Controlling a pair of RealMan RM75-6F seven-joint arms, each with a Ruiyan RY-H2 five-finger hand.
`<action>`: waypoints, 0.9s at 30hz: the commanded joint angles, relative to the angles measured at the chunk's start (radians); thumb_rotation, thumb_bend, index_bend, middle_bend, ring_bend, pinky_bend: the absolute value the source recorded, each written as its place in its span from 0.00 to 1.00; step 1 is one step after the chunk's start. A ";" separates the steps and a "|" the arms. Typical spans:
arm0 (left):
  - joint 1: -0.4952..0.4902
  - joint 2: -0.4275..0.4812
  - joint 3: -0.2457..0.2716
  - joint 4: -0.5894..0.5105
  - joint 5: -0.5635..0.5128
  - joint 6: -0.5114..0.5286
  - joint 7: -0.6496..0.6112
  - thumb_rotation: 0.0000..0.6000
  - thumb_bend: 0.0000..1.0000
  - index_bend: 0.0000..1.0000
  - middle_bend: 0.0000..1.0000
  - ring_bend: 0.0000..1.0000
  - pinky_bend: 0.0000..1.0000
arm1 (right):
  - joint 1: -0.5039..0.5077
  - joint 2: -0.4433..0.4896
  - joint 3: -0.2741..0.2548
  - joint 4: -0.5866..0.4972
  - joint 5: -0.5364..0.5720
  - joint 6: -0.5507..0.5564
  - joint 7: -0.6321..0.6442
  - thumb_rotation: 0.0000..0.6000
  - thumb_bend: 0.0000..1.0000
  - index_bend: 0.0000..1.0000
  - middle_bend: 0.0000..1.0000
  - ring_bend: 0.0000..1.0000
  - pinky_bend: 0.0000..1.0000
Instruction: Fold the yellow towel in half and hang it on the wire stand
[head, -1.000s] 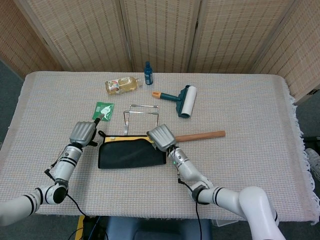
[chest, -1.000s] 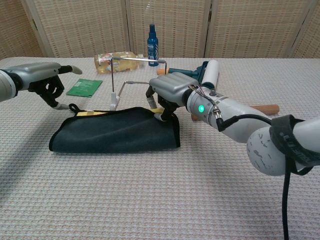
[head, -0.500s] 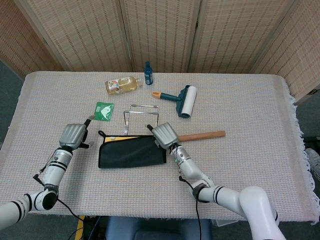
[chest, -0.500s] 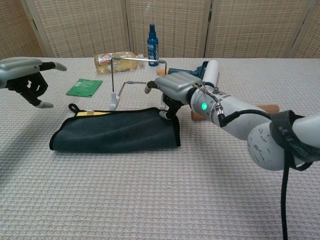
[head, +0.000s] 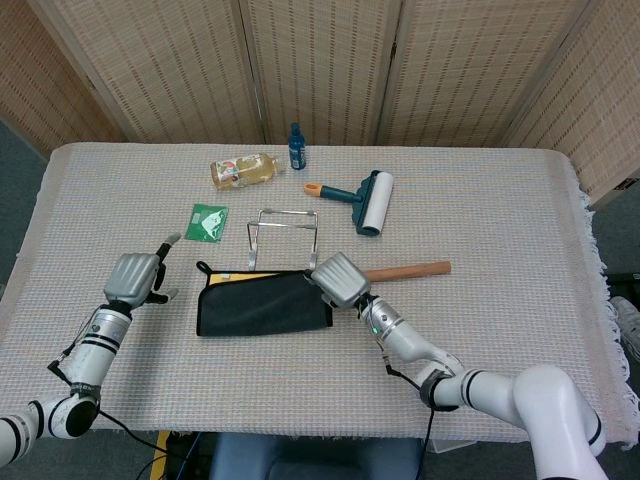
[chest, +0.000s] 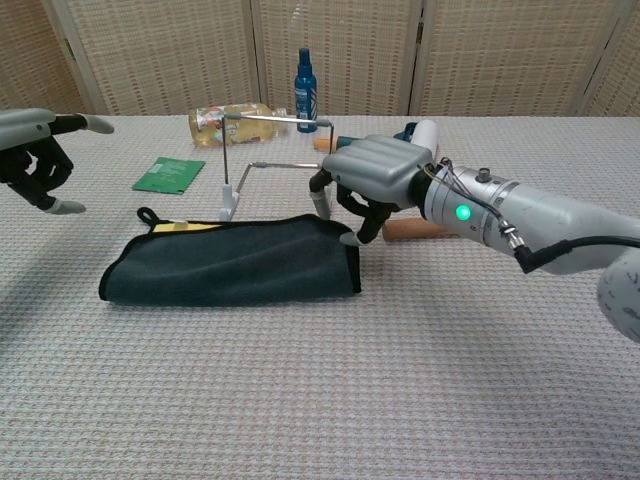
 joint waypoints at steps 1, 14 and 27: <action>0.012 0.011 0.006 -0.014 0.016 0.014 -0.009 1.00 0.28 0.00 0.79 0.72 0.91 | -0.011 0.027 -0.043 -0.009 -0.048 0.010 0.042 1.00 0.26 0.47 0.84 0.95 1.00; 0.072 0.068 0.025 -0.091 0.098 0.098 -0.035 1.00 0.28 0.00 0.79 0.72 0.91 | -0.021 0.012 -0.080 0.062 -0.103 0.025 0.088 1.00 0.16 0.47 0.84 0.95 1.00; 0.090 0.086 0.021 -0.115 0.097 0.101 -0.032 1.00 0.28 0.00 0.79 0.72 0.91 | -0.003 -0.036 -0.085 0.136 -0.127 0.010 0.088 1.00 0.17 0.47 0.84 0.95 1.00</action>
